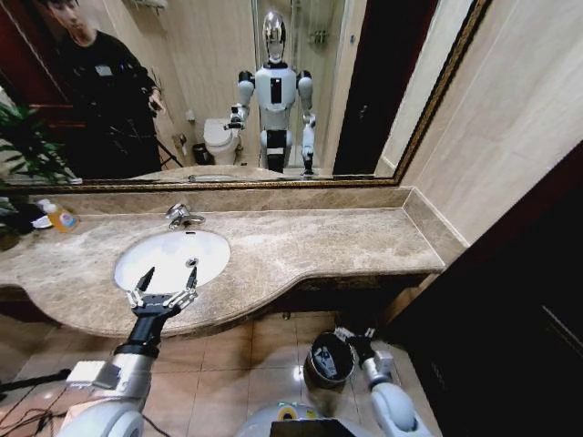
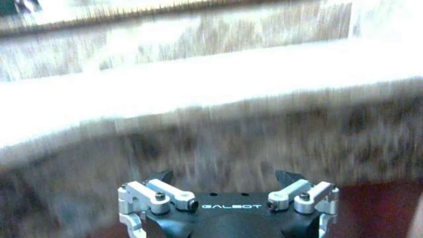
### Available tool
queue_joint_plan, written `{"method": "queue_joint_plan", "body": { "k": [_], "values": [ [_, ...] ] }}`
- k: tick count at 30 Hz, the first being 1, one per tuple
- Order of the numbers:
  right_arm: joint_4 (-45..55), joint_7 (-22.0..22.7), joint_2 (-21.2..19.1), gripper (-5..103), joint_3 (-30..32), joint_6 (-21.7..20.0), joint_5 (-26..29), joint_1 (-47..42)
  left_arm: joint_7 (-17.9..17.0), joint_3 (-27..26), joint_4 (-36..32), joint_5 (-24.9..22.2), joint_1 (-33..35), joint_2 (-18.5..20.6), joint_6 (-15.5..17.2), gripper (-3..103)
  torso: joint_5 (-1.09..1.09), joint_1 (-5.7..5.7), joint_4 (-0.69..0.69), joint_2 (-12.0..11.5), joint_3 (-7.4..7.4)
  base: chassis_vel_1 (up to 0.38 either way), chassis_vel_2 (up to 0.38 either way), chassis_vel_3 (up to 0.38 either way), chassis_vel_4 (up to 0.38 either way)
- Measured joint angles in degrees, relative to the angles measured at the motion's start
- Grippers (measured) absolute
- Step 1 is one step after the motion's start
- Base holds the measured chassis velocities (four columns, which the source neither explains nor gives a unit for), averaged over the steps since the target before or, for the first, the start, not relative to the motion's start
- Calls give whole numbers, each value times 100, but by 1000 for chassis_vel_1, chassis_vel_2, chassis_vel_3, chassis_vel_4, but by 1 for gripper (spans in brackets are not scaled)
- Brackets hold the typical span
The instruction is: Pick up the trash from the sink and place it in the trash bin.
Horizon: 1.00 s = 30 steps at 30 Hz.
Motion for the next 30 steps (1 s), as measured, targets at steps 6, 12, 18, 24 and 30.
{"method": "queue_joint_plan", "body": {
  "k": [6,12,18,24,30],
  "values": [
    [933,-109,179,100,299,-250,-24,-99,0,0,0,0,0,0,0,100,0,0,0,0,0,0,0,0,0],
    [1825,7,98,100,335,-475,-68,-119,0,0,0,0,0,0,0,100,0,0,0,0,0,0,0,0,0],
    [2386,149,-55,100,340,-773,-54,67,0,0,0,0,0,0,0,100,0,1,0,0,0,0,0,0,0],
    [2357,173,-274,100,410,-878,-11,236,0,0,0,0,0,0,0,100,1,1,0,0,0,0,0,0,0],
    [2167,90,-409,100,579,-884,-51,314,0,0,0,0,0,0,0,100,1,1,0,0,0,0,0,0,0]
  ]
}}
